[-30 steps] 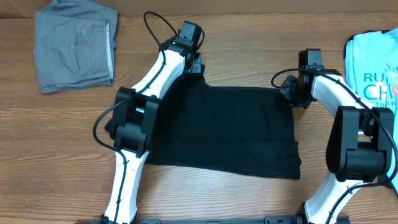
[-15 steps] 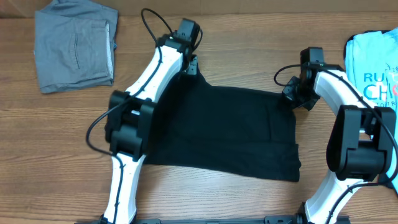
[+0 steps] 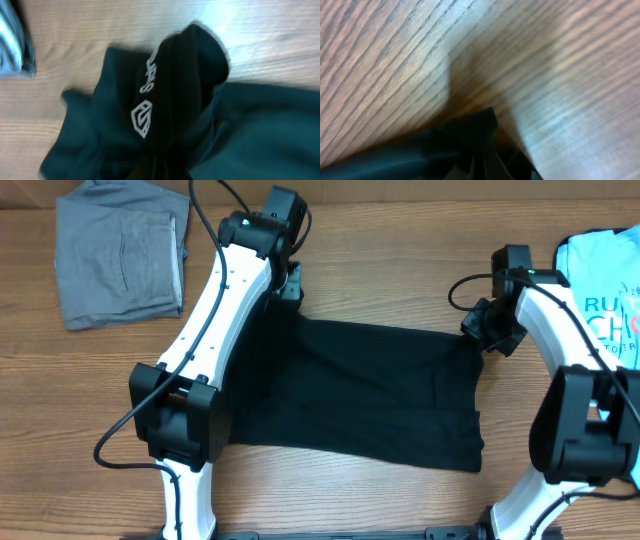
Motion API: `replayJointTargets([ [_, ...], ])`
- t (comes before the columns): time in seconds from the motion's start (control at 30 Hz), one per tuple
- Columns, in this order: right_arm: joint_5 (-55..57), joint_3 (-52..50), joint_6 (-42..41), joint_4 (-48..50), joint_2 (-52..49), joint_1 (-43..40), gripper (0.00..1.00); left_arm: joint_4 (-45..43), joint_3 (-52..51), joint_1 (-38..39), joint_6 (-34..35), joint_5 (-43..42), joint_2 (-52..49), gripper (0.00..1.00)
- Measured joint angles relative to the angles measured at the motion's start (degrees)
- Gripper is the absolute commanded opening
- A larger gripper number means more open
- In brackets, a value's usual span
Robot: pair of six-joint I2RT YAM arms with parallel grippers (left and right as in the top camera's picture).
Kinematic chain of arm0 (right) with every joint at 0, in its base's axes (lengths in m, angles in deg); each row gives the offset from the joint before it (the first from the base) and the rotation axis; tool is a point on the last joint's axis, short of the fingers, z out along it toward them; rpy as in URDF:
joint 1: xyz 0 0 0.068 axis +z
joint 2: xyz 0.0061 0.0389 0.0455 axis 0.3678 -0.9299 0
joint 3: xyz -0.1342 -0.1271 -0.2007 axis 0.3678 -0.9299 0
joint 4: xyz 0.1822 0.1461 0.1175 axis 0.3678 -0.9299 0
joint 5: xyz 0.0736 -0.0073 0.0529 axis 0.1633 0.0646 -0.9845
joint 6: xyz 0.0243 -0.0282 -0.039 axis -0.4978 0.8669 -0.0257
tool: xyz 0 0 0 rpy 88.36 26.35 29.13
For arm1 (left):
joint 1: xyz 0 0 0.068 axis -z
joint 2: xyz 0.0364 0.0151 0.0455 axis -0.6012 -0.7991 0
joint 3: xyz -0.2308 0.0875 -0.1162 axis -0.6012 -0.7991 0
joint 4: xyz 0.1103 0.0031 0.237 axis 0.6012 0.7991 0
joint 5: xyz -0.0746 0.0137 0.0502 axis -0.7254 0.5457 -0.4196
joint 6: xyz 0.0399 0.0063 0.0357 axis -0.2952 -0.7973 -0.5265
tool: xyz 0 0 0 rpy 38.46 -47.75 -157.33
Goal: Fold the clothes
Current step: 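Fold the shirt's top half down toward the bottom hem with both grippers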
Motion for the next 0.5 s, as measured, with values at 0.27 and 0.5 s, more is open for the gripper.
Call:
replayJointTargets([
  [0.27, -0.9, 0.1, -1.4, -5.9, 1.1, 0.0, 0.04, 11.0, 0.0, 0.0, 3.6, 2.7, 0.0, 0.04],
  [0.5, -3.5, 0.1, -1.8, -12.0, 1.2, 0.0, 0.04, 18.0, 0.0, 0.0, 8.0, 6.3, 0.0, 0.04],
])
